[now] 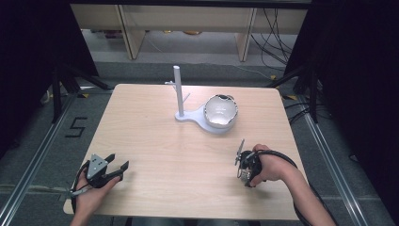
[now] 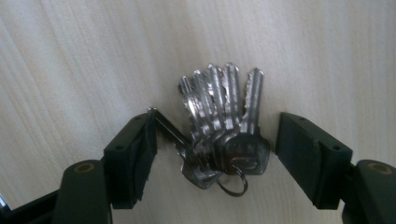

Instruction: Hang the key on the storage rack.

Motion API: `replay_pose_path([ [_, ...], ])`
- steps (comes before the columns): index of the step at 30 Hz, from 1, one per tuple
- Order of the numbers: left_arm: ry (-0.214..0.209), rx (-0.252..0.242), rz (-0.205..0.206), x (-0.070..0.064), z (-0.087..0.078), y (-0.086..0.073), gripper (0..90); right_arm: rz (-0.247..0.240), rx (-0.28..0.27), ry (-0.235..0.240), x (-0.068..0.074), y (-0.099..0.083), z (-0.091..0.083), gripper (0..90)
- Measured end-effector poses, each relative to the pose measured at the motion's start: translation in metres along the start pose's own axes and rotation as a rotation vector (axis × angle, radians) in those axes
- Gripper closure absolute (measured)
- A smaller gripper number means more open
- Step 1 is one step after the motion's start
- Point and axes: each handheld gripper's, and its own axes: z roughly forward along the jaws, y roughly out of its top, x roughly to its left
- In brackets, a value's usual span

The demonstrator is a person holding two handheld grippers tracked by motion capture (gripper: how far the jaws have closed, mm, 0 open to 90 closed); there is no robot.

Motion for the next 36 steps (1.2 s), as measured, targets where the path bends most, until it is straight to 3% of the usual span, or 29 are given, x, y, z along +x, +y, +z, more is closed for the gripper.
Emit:
replay_pose_path([
  [1,-0.001,0.001,0.003,0.000,0.000,0.000,35.5,-0.003,0.008,-0.006,0.005,0.002,-0.001,31.2],
  [3,-0.002,0.008,0.005,0.000,-0.001,0.000,35.5,-0.061,0.005,-0.009,0.005,0.003,0.000,31.9],
  [7,-0.002,0.005,0.008,-0.001,0.000,0.000,35.5,-0.058,0.023,-0.004,0.008,0.003,-0.001,32.4],
  [9,-0.002,0.006,0.009,-0.001,0.000,0.000,35.6,-0.096,0.017,-0.013,0.006,0.005,0.000,36.7],
  [12,-0.002,0.006,0.009,-0.001,0.000,0.000,35.6,-0.074,0.027,-0.023,0.008,0.006,-0.002,40.1],
  [14,-0.004,0.007,0.008,-0.001,0.000,0.000,35.6,-0.122,0.019,-0.023,0.008,0.010,-0.003,47.9],
  [16,-0.004,0.006,0.007,-0.001,0.000,0.000,35.6,-0.107,0.022,-0.027,0.011,0.011,-0.004,52.4],
  [19,-0.004,0.008,0.009,-0.001,0.000,0.000,35.6,-0.152,0.016,-0.027,0.009,0.010,-0.004,61.7],
  [21,-0.007,0.008,0.012,-0.001,0.000,0.000,35.6,-0.118,0.027,-0.026,0.013,0.009,-0.006,67.6],
  [26,-0.003,0.013,0.014,-0.002,0.000,0.000,35.6,-0.178,0.030,0.007,0.019,0.007,-0.006,80.5],
  [27,-0.004,0.013,0.015,-0.002,0.000,0.000,35.6,-0.225,0.022,0.009,0.019,0.007,-0.005,81.5],
  [28,-0.004,0.013,0.015,-0.002,0.000,0.000,35.6,-0.225,0.022,0.009,0.019,0.007,-0.005,81.5],
  [29,-0.003,0.014,0.015,-0.002,0.000,0.000,35.6,-0.259,0.026,0.016,0.021,0.007,-0.005,83.4],
  [31,-0.006,0.012,0.015,-0.002,0.001,0.000,35.6,-0.251,0.035,0.021,0.023,0.006,-0.005,83.5],
  [33,-0.005,0.013,0.016,-0.002,0.000,0.000,35.6,-0.322,0.007,0.024,0.019,0.006,-0.003,83.0],
  [35,-0.001,0.015,0.016,-0.002,0.000,0.000,35.6,-0.308,0.009,0.031,0.020,0.006,-0.003,76.7],
  [36,-0.002,0.015,0.016,-0.002,0.000,0.000,35.6,-0.241,0.018,0.039,0.023,0.006,-0.005,69.9],
])
